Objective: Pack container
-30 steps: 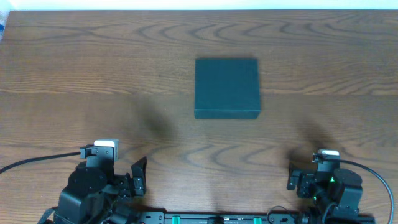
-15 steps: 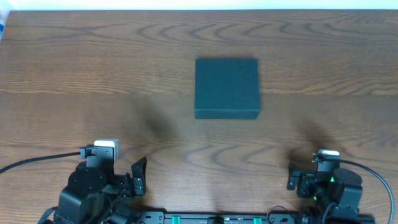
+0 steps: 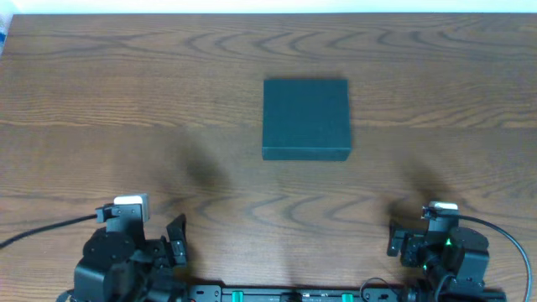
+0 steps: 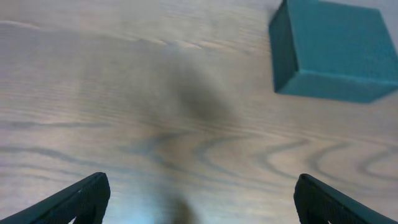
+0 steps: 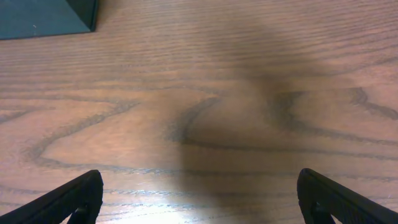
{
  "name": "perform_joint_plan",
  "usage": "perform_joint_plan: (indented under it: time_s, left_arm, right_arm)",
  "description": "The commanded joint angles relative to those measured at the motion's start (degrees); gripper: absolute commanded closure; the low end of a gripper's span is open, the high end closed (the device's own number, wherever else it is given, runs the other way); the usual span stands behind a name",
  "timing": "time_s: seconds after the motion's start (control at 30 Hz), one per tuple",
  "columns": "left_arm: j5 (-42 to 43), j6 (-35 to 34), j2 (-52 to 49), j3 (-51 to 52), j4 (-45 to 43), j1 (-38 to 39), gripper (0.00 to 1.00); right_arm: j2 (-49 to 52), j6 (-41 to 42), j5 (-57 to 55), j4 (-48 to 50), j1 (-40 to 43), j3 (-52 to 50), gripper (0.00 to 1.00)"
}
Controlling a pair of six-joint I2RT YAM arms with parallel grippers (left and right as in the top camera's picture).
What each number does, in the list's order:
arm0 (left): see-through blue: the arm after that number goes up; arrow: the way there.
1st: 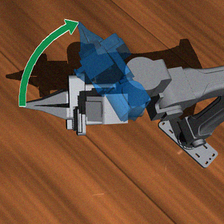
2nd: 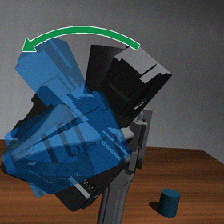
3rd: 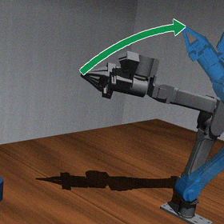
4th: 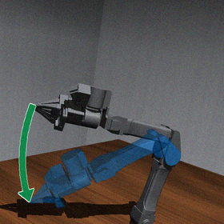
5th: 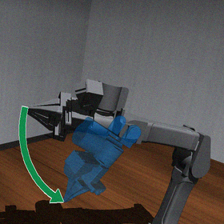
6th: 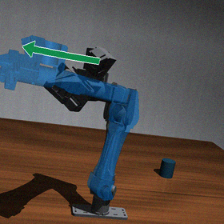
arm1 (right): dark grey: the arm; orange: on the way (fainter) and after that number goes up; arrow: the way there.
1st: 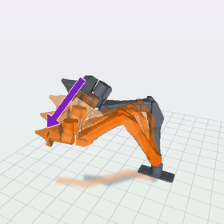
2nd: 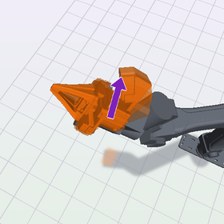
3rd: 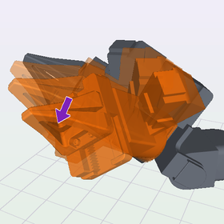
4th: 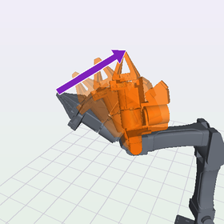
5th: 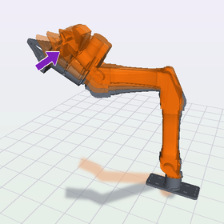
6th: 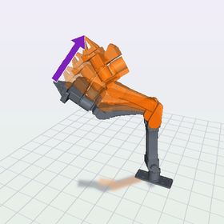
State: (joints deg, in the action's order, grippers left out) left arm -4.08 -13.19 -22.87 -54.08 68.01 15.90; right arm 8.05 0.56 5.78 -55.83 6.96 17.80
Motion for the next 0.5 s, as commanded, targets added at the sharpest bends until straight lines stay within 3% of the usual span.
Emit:
perform_joint_plan:
  time_s: [0.0, 0.1, 0.47]
  left_arm:
    - [7.17, 12.22, 3.15, 4.61, -4.15, -5.46, 0.05]
    - [9.03, 16.74, 7.63, 9.18, -8.04, -8.15, 0.05]
    - [8.55, 12.31, 18.29, 24.02, -11.52, -8.79, 0.05]
  right_arm:
    - [-0.50, -0.85, 0.26, -0.07, 0.57, -0.33, 0.01]
    - [-0.50, -0.85, 0.26, -0.07, 0.57, -0.33, 0.01]
    - [-0.50, -0.85, 0.26, -0.07, 0.57, -0.33, 0.01]
